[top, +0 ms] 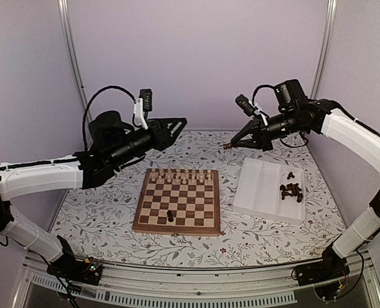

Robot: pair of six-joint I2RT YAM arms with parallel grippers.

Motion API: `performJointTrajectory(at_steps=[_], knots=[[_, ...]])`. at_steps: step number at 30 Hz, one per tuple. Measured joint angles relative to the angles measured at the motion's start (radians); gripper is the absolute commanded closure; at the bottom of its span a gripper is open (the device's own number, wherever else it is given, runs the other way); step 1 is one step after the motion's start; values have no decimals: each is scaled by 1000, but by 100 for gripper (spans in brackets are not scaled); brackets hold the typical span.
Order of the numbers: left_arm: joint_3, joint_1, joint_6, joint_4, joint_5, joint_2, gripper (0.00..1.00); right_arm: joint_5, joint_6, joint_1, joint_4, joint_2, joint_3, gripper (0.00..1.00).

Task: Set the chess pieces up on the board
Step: Place the chess piece on the chessboard.

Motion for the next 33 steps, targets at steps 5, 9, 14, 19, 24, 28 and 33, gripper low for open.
performJointTrajectory(at_steps=[5, 9, 14, 19, 24, 28, 33], knots=[[-133, 54, 68, -132, -135, -237, 48, 236, -117, 183, -95, 90, 87, 100], [-204, 104, 107, -259, -224, -373, 47, 454, -193, 304, -157, 192, 129, 100], [-238, 132, 140, -356, -296, -499, 46, 657, -258, 417, -227, 328, 130, 100], [-275, 145, 154, -397, -325, -551, 45, 730, -279, 476, -280, 399, 141, 100], [-310, 153, 154, -428, -333, -556, 45, 760, -290, 514, -314, 431, 178, 100], [-319, 159, 154, -447, -348, -570, 44, 784, -298, 544, -340, 455, 188, 100], [-327, 171, 154, -447, -351, -587, 44, 793, -304, 565, -359, 495, 208, 100]])
